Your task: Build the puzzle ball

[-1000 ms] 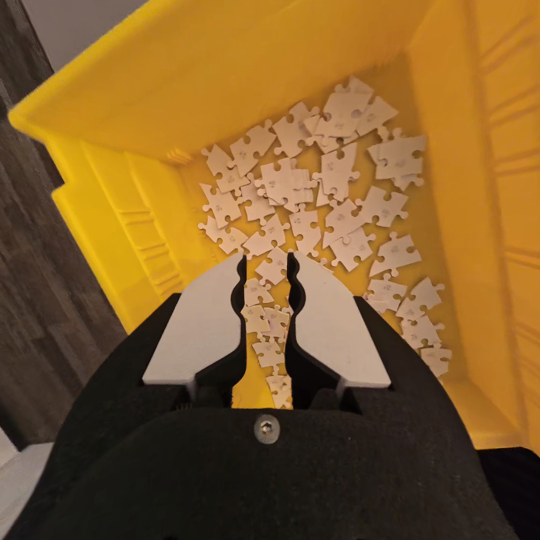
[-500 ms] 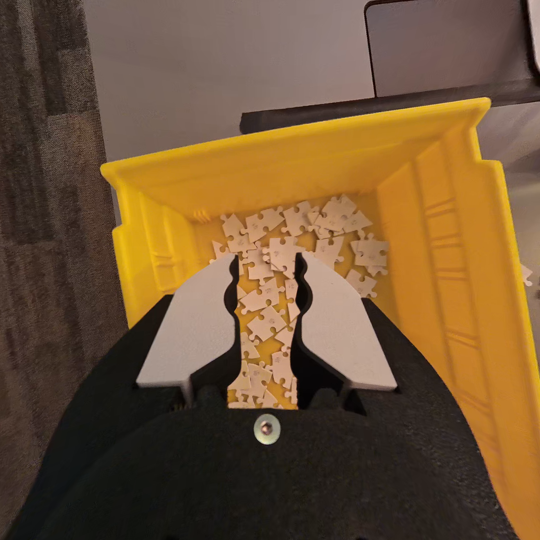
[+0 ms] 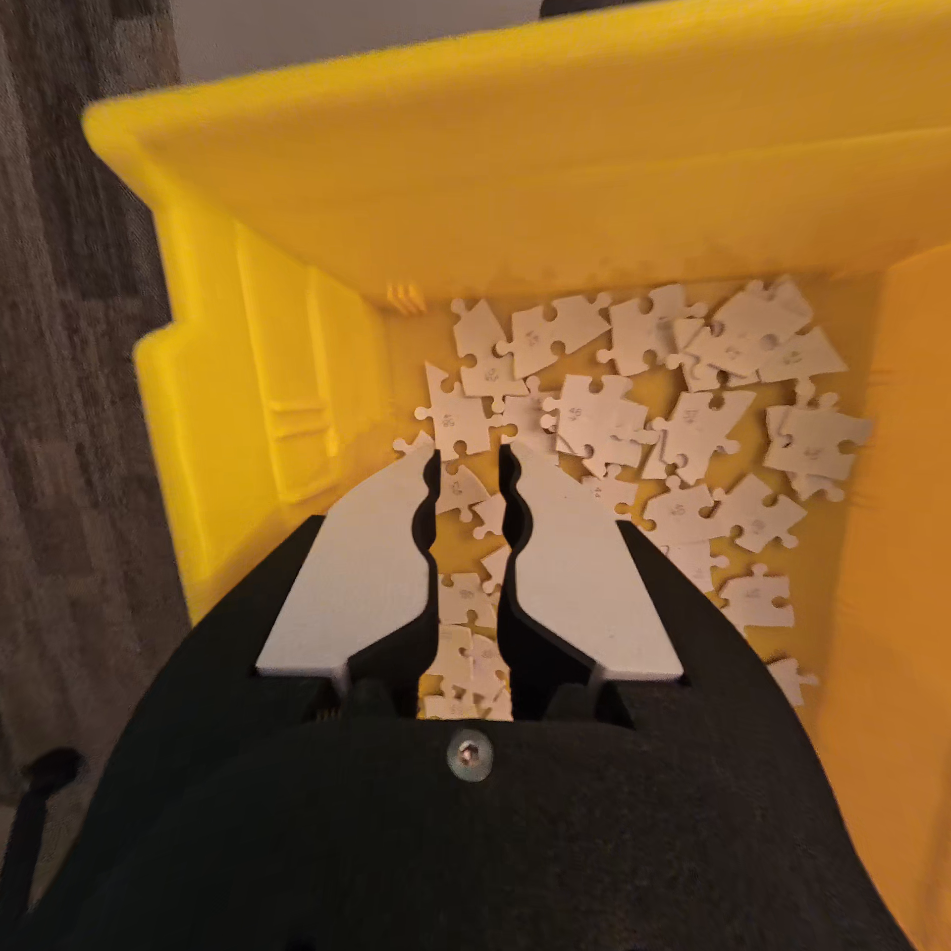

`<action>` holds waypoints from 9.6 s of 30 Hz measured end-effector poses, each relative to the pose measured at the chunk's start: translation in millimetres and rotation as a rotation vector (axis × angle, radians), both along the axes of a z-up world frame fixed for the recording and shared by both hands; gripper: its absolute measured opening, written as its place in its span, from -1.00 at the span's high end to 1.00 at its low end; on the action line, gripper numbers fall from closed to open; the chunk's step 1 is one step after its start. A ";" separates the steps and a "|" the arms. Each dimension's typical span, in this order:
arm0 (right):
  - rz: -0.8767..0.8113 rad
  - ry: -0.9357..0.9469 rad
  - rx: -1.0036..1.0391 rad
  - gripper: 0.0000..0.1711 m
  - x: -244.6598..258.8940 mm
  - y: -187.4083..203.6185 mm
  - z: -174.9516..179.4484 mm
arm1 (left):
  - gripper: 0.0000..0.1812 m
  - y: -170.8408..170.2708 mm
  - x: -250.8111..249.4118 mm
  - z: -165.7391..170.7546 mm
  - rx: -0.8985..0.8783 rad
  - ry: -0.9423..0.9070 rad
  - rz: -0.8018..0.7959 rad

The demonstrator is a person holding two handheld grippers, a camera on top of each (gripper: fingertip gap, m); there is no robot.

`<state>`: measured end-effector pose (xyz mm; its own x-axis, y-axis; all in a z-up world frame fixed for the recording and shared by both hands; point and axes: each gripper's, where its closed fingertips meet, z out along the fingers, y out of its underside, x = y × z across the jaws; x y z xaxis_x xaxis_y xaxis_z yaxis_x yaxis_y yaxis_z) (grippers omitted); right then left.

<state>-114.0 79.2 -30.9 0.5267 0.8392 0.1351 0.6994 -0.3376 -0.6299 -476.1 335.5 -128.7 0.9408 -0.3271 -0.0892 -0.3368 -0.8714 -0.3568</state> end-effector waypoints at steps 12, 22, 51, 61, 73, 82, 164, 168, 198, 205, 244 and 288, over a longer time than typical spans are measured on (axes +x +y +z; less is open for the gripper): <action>0.014 -0.012 -0.014 0.74 -1.7 -2.2 -3.8 | 0.53 -10.2 -5.5 -15.2 -0.105 0.046 0.125; 0.016 -0.016 -0.014 0.74 -2.1 -3.6 -3.5 | 0.64 -9.3 -9.8 -18.2 -0.106 0.038 0.160; 0.031 -0.029 -0.018 0.74 -3.1 -6.8 -4.4 | 0.90 -22.1 -15.0 -20.6 -0.158 0.097 0.124; 0.038 -0.032 -0.025 0.74 -3.7 -7.6 -6.1 | 1.00 -28.6 -2.1 -12.9 -0.171 0.098 0.043; 0.049 -0.037 -0.025 0.75 -5.3 -9.4 -6.6 | 0.69 -38.6 -20.4 -15.8 -0.216 0.186 0.133; 0.052 -0.042 -0.032 0.74 -5.7 -10.6 -8.0 | 0.77 -34.6 -23.0 -19.8 -0.209 0.142 0.159; 0.104 -0.086 -0.054 0.75 -10.4 -21.8 -12.6 | 0.10 -58.0 1.5 3.6 -0.245 -0.025 0.039; 0.107 -0.085 -0.045 0.75 -10.9 -23.6 -9.9 | 0.16 -60.1 -3.7 -9.5 -0.308 -0.003 0.078; 0.118 -0.103 -0.055 0.75 -11.0 -27.3 -12.7 | 0.38 -50.2 -6.3 -21.3 -0.318 0.001 0.083; 0.121 -0.107 -0.061 0.75 -11.2 -27.8 -14.2 | 0.49 -48.9 -6.4 -19.7 -0.317 -0.029 0.088; 0.133 -0.114 -0.075 0.77 -13.4 -31.0 -16.6 | 0.95 -52.9 -12.2 -6.9 -0.303 -0.018 0.097; 0.135 -0.037 0.077 0.76 13.8 -56.7 36.5 | 0.98 -108.3 284.5 3.3 0.186 0.376 -0.693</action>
